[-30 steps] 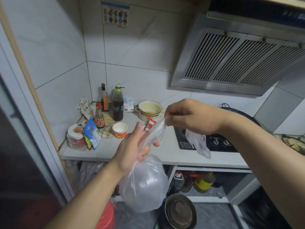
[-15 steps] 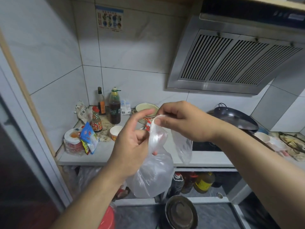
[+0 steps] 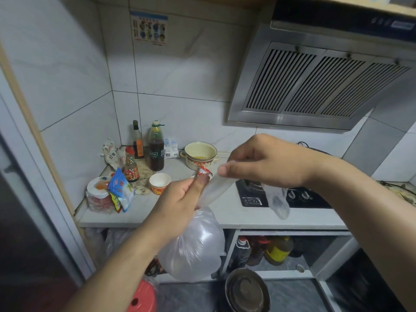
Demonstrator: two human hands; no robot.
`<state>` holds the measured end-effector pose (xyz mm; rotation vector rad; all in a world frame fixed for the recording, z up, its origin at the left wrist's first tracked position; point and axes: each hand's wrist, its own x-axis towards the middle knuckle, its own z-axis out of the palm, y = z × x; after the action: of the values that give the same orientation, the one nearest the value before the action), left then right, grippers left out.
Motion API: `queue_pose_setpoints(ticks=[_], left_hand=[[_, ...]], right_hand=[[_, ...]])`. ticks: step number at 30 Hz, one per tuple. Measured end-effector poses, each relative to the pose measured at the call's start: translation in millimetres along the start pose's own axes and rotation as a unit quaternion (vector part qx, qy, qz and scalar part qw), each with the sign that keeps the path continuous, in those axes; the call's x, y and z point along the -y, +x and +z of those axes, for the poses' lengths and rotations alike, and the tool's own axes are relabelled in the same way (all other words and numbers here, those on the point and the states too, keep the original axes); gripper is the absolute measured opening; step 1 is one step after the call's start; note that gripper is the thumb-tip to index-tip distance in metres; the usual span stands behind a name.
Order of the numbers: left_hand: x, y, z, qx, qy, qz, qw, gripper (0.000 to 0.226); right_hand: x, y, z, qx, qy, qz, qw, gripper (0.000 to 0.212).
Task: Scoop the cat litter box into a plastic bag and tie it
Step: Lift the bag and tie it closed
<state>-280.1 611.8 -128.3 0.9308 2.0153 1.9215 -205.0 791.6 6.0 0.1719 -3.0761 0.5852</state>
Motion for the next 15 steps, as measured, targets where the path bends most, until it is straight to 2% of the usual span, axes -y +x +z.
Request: queue_pose_setpoints(ticks=[2,5,8,9,10,13,15], left_hand=[[-1,0,-2,-0.004,0.042,0.021,0.999,0.052],[-5,0,-3,-0.013,0.098,0.055,0.994,0.043],[-8,2,-2,-0.026,0.153,0.102,0.983,0.039],[-8,4,-1,-0.030,0.176,0.115,0.977,0.038],[-9,5,0,-0.035,0.194,0.123,0.973,0.036],[-9,8,1,-0.053,0.230,0.115,0.965,0.035],[-7,10,-1,-0.058,0.252,0.104,0.960,0.039]], right_hand=[[0,0,-1,0.019,-0.040,0.000,0.999,0.059],[2,0,-6,0.069,-0.095,0.030,0.993,0.053],[15,1,-3,0.108,-0.118,0.076,0.984,0.086],[21,2,1,0.108,-0.141,0.075,0.981,0.090],[26,3,6,0.100,-0.187,0.063,0.975,0.088],[42,2,22,0.031,-0.357,-0.004,0.933,0.063],[53,-3,29,-0.004,-0.391,-0.029,0.920,0.055]])
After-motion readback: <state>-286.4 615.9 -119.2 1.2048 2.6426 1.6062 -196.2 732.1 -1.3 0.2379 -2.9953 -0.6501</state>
